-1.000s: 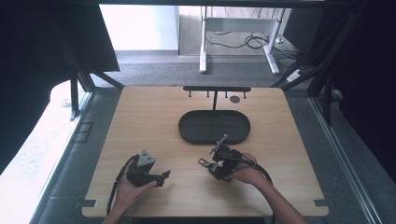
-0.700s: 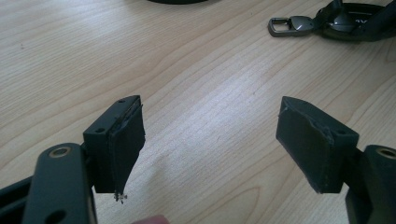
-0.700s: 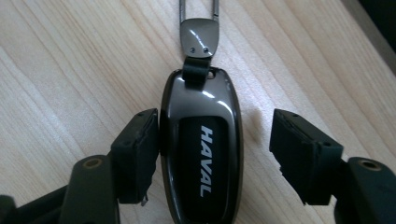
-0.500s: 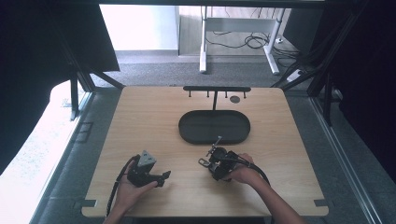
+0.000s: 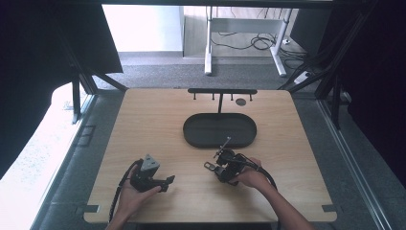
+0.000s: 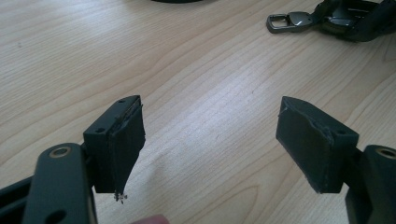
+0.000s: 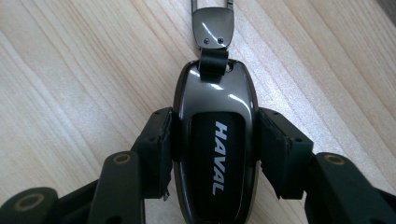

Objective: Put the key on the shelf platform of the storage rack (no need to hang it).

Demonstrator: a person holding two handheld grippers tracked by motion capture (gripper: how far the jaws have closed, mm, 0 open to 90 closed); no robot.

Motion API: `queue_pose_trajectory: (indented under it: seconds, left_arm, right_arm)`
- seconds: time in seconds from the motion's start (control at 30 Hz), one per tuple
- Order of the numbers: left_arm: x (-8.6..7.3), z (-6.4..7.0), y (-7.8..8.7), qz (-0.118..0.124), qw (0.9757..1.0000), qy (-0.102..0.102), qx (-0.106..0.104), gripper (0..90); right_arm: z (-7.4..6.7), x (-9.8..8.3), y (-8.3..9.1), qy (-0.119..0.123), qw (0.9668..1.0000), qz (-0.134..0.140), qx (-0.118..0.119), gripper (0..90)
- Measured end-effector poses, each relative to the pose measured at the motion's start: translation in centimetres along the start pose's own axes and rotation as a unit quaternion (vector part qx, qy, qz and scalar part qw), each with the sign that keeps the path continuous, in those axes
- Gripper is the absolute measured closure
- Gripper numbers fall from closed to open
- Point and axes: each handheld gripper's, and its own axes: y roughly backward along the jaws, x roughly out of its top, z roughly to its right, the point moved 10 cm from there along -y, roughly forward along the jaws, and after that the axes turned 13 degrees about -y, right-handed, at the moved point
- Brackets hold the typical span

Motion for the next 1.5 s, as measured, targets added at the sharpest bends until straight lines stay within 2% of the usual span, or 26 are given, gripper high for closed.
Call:
queue_pose_trajectory:
  seconds: [0.2,0.3,0.8,0.97,1.3,1.5]
  left_arm:
    - [0.0,-0.1,0.0,0.000,1.0000,0.002,0.002,24.1]
    - [0.0,0.0,0.0,-0.001,1.0000,0.000,0.000,24.1]
    - [0.0,0.0,0.1,0.001,1.0000,-0.002,0.002,24.1]
    - [0.0,0.0,0.0,-0.002,1.0000,-0.002,0.001,24.1]
    - [0.0,0.0,0.0,-0.002,1.0000,-0.004,0.000,24.1]
    - [-0.1,0.1,-0.1,-0.005,1.0000,-0.004,-0.001,24.1]
  right_arm:
    - [-0.2,0.5,1.3,0.002,0.9998,0.015,0.015,49.3]
    - [-0.4,0.9,2.6,0.003,0.9994,0.027,0.021,49.3]
    - [-0.4,2.4,6.0,0.005,0.9975,0.062,0.033,49.3]
    - [0.2,3.4,7.4,0.007,0.9964,0.079,0.028,49.3]
    - [1.2,5.5,9.1,-0.001,0.9945,0.102,0.024,49.3]
    - [2.1,6.7,9.7,-0.007,0.9941,0.105,0.025,49.3]
